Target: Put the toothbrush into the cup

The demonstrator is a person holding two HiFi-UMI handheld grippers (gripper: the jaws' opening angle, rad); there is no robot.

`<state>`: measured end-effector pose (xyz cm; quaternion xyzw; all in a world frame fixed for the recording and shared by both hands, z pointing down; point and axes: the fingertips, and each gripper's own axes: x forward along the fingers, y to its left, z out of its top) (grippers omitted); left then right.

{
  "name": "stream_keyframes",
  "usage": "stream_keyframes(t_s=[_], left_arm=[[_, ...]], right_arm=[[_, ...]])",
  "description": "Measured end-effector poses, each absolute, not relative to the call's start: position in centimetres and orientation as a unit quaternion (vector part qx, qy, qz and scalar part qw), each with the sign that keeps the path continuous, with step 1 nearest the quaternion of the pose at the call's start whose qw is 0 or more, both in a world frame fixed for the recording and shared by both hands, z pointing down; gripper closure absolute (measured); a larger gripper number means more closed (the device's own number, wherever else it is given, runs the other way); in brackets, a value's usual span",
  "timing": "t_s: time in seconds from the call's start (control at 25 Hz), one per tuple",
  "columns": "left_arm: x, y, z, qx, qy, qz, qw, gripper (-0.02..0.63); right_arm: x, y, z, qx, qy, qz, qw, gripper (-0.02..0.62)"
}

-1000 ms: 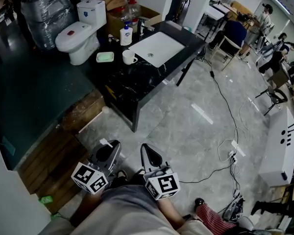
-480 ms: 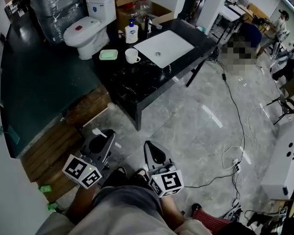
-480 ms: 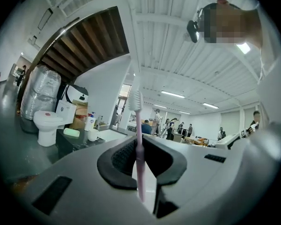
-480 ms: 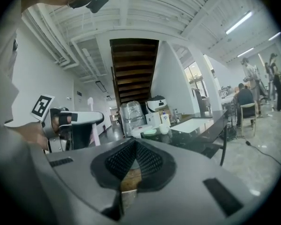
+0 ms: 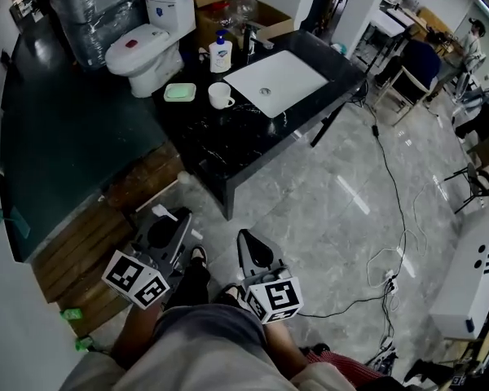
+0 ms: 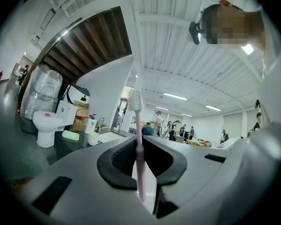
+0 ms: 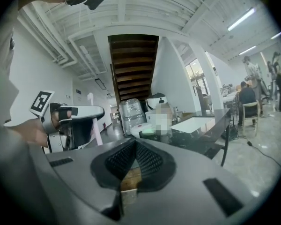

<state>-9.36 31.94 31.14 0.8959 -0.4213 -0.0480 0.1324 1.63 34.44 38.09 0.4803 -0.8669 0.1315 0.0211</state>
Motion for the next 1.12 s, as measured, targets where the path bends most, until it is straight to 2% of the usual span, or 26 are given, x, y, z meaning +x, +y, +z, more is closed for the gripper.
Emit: stream_keyframes(t_s=[0.44, 1.12], left_arm=[[-10.9, 24.1, 30.1, 0.914, -0.38, -0.065, 0.129, 0.566], [-17.6, 16.3, 30.6, 0.926, -0.338, -0.082, 0.145, 0.566]], right_arm=[[-0.9, 26.4, 36.1, 0.501, -0.858, 0.11, 0.025, 0.589], [-8.5, 19.6, 35.7, 0.524, -0.845, 0.097, 0.035, 0.589]])
